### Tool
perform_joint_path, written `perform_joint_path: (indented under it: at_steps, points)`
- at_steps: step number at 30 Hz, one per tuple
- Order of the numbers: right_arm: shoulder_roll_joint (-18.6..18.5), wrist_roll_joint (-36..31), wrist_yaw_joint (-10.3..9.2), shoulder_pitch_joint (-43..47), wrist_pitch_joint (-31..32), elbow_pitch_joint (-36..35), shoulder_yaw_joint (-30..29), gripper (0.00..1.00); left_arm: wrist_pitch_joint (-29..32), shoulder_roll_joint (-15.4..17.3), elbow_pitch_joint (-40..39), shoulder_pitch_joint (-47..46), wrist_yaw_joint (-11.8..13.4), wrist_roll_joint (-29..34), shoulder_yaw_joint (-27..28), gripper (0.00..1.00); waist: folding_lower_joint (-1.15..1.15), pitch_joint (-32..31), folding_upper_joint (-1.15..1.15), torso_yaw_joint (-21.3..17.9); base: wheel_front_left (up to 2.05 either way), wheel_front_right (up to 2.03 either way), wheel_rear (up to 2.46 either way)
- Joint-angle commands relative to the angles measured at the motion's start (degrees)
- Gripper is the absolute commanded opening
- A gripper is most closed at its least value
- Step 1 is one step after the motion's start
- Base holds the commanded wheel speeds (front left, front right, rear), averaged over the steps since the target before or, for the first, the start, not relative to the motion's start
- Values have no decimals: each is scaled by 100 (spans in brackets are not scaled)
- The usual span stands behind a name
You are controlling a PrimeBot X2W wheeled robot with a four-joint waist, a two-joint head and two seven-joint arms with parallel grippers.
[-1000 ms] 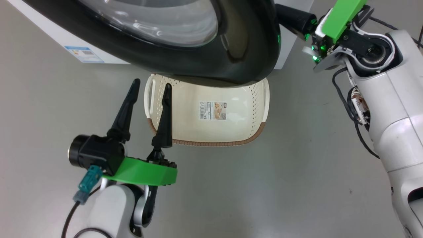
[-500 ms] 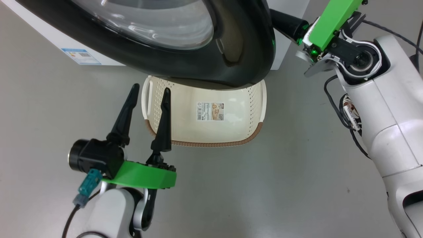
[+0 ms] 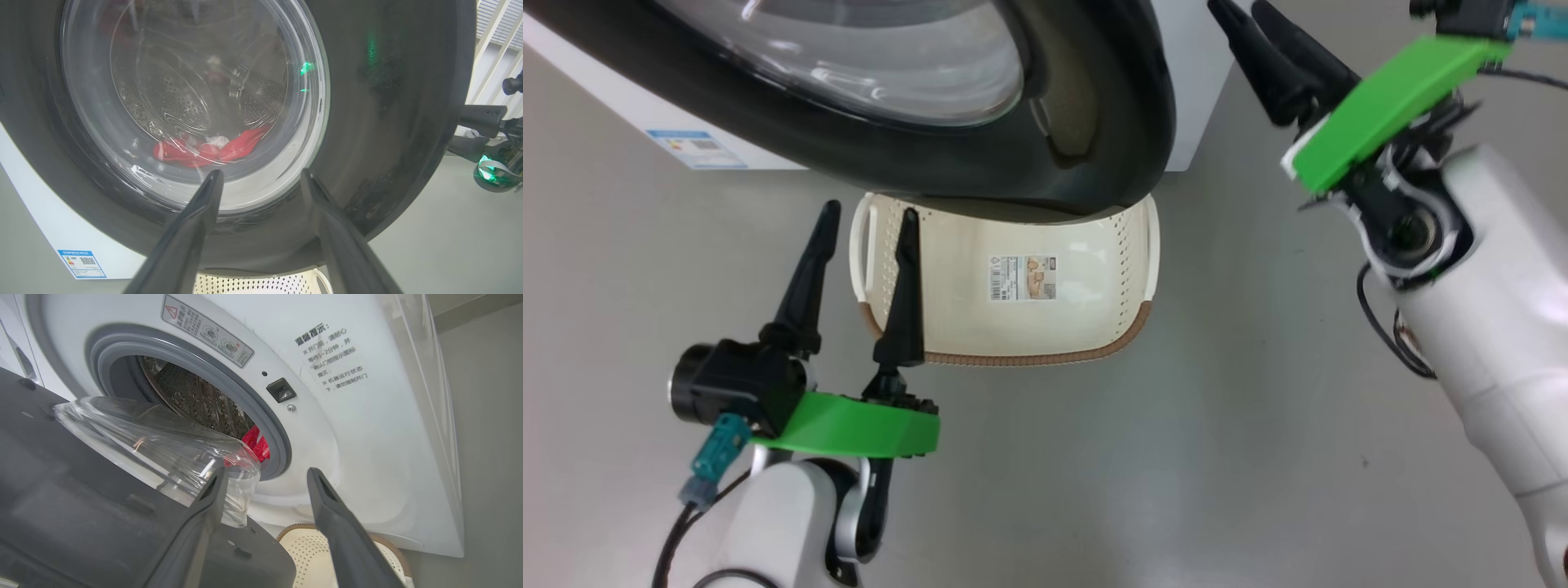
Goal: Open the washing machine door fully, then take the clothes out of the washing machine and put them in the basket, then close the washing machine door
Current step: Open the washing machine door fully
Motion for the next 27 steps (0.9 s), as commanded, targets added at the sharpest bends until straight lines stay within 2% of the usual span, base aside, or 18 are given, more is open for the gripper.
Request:
perform_joint_path:
  at_steps: [1,5,11,15,27]
  points:
    - [-34,-241,21,189,-293,-155,175,100,-44,107,-148,79,-6,23,225,100,0,-33,0,-56,0,0,0]
    - [-221,-836,21,386,-1264,-36,631,100,-44,107,-130,125,-34,69,305,100,0,-97,0,-134,0,0,0]
    - [-285,-1503,21,574,-1888,213,858,100,-44,107,-103,191,-75,126,393,100,0,-181,0,-222,0,0,0]
    - [-127,-2087,21,782,-1939,138,486,100,-44,107,-109,260,-86,185,478,100,0,-252,0,-322,0,0,0]
    - [358,-4542,21,2047,-1943,-1160,-711,100,-44,107,-49,292,-207,196,660,100,0,-349,0,-427,0,0,0]
